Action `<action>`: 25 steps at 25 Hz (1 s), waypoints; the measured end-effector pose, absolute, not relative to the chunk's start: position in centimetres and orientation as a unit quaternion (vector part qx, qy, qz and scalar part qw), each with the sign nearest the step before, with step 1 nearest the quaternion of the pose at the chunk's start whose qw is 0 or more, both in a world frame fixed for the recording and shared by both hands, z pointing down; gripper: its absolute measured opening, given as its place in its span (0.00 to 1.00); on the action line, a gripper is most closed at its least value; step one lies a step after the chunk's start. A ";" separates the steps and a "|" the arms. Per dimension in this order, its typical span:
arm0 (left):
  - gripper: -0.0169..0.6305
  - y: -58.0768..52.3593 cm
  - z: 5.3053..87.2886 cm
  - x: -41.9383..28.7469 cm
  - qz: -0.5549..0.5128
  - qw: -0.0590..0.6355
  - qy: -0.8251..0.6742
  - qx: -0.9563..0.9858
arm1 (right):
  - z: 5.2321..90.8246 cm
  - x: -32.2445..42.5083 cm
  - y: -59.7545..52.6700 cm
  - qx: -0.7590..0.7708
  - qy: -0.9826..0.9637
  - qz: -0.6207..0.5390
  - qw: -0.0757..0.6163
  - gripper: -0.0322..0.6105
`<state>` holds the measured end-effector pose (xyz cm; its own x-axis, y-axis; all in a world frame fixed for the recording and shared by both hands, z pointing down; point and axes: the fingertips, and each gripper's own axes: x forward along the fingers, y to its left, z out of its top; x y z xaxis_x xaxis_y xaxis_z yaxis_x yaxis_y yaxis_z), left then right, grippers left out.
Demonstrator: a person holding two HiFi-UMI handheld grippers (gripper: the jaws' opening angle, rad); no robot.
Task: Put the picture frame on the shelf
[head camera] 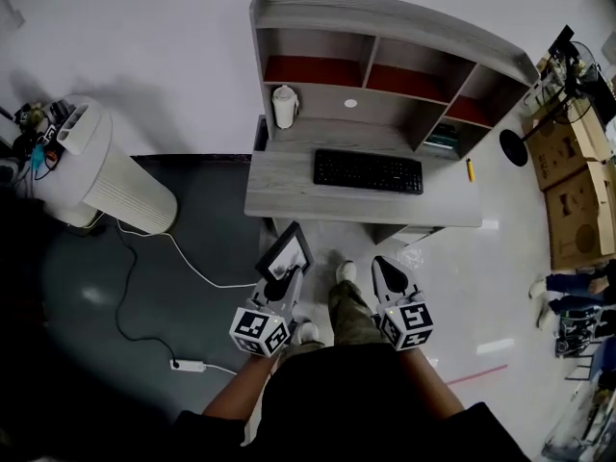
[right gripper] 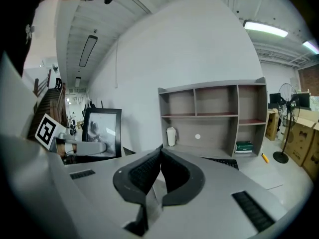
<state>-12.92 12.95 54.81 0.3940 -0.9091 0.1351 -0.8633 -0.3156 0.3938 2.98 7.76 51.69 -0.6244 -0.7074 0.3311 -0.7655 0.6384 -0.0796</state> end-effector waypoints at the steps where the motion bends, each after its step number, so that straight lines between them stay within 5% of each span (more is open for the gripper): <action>1: 0.06 12.2 54.9 -12.8 -0.052 0.205 -0.549 0.808 | 51.6 2.8 6.7 0.410 -0.896 0.112 0.127 0.07; 17: 0.06 -8.6 51.8 -10.7 -0.035 0.183 -0.551 0.813 | 47.9 3.1 -15.4 0.383 -0.917 0.088 0.073 0.07; 25: 0.06 -16.7 51.3 -9.6 -0.083 0.232 -0.494 0.834 | 46.9 4.1 -21.7 0.378 -0.920 0.082 0.064 0.07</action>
